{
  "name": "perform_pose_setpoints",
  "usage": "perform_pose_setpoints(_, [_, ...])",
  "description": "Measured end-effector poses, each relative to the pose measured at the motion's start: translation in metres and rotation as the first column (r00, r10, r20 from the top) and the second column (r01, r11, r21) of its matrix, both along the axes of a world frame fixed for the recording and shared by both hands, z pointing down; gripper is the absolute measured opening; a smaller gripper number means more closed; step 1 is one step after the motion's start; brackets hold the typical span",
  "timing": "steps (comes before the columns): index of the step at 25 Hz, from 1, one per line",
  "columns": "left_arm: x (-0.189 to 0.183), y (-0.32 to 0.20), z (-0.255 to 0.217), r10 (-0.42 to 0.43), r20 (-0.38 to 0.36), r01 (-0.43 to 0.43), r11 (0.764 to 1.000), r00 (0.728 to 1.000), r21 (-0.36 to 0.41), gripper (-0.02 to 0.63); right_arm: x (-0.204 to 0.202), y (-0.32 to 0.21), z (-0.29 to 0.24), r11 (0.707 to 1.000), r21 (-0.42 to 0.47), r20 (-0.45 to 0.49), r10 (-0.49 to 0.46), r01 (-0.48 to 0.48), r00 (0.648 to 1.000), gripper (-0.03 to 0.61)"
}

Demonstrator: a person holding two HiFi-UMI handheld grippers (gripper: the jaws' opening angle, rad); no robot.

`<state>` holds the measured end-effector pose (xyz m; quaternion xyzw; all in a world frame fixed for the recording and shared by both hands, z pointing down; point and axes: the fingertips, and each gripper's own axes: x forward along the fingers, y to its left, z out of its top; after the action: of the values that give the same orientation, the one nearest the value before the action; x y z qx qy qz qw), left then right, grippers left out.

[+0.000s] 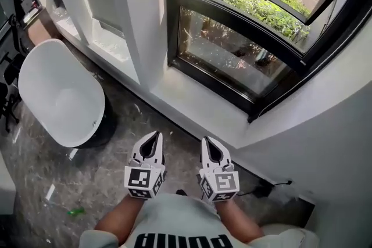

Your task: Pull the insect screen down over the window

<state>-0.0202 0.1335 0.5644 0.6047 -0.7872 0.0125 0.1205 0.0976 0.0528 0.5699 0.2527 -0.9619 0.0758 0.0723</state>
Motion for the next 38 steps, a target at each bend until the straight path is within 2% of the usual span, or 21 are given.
perform_pose_setpoints(6, [-0.044, -0.072, -0.007, 0.132, -0.004, -0.132, 0.991, 0.991, 0.002, 0.012, -0.041, -0.051, -0.003, 0.994, -0.028, 0.009, 0.103, -0.103, 0.995, -0.005])
perform_pose_setpoints(9, [-0.066, -0.103, -0.014, 0.196, 0.006, -0.195, 0.981, 0.981, -0.01, 0.012, -0.062, -0.072, -0.009, 0.99, 0.0, -0.031, 0.138, -0.138, 0.99, -0.005])
perform_pose_setpoints(13, [-0.088, -0.142, -0.026, 0.28, 0.022, -0.281, 0.96, 0.96, 0.002, 0.014, -0.077, -0.098, -0.01, 0.979, -0.009, -0.09, 0.202, -0.204, 0.975, -0.005])
perform_pose_setpoints(19, [-0.107, -0.191, -0.04, 0.39, 0.043, -0.391, 0.92, 0.92, 0.033, 0.012, -0.09, -0.136, -0.036, 0.952, 0.056, -0.052, 0.303, -0.301, 0.951, -0.005])
perform_pose_setpoints(25, [-0.109, -0.231, -0.054, 0.421, 0.05, -0.423, 0.905, 0.906, 0.037, 0.014, -0.094, -0.172, -0.055, 0.944, 0.074, -0.029, 0.324, -0.322, 0.945, -0.005])
perform_pose_setpoints(38, [-0.072, -0.344, -0.08, 0.396, 0.047, -0.397, 0.917, 0.917, 0.042, 0.012, -0.075, -0.293, -0.09, 0.963, 0.13, 0.033, 0.232, -0.235, 0.972, -0.005])
